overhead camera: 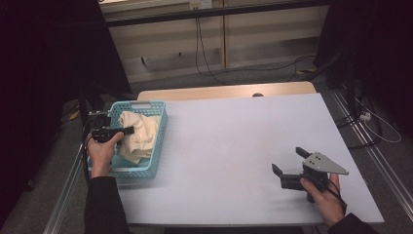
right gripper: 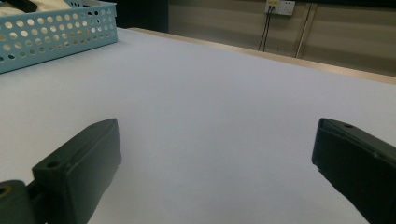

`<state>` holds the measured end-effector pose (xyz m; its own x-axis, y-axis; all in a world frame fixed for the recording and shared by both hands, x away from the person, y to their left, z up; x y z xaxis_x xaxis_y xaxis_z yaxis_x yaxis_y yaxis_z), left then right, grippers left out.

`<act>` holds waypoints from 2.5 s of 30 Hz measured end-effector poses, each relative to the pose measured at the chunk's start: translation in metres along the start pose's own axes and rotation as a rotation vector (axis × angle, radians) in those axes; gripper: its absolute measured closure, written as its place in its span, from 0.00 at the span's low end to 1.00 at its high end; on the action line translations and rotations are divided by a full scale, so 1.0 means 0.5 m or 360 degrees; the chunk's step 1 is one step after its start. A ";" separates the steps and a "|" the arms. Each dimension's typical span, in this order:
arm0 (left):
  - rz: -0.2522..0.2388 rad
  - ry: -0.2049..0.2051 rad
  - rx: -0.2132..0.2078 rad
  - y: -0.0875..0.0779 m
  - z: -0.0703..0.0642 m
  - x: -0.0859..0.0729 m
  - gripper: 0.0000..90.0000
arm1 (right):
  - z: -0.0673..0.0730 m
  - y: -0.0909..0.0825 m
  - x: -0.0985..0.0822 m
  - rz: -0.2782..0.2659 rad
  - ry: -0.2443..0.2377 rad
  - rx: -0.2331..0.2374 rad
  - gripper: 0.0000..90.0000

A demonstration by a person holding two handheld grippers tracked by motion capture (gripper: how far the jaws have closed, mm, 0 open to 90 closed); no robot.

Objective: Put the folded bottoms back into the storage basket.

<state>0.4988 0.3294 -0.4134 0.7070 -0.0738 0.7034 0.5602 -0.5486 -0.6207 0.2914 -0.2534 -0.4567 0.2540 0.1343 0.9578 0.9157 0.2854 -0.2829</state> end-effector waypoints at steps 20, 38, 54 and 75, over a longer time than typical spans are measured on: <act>0.0147 0.0005 0.0223 0.013 0.019 -0.005 0.74 | 0.000 0.001 0.000 0.0000 -0.0001 0.0002 0.01; 0.0224 -0.0021 0.0309 0.028 0.029 -0.014 0.72 | -0.001 0.002 -0.001 0.0005 0.0006 0.0003 0.01; 0.0194 -0.0038 0.0348 0.030 0.028 -0.012 0.54 | -0.002 0.003 -0.001 0.0003 0.0015 0.0005 0.01; 0.0134 0.0042 0.0267 0.024 0.017 -0.001 0.12 | -0.005 0.006 -0.002 0.0009 0.0043 0.0014 0.01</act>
<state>0.5088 0.3300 -0.4241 0.7442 -0.1364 0.6539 0.5652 -0.3931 -0.7252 0.2946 -0.2552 -0.4582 0.2679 0.1104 0.9571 0.9114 0.2931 -0.2889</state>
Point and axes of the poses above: each handheld gripper's, and its own axes: y roughly forward along the jaws, x roughly out of its top, z roughly to its left, the point moved 1 cm from there along y, roughly forward along the jaws, and after that the axes turned 8 degrees about -x, right-handed, at the moved point
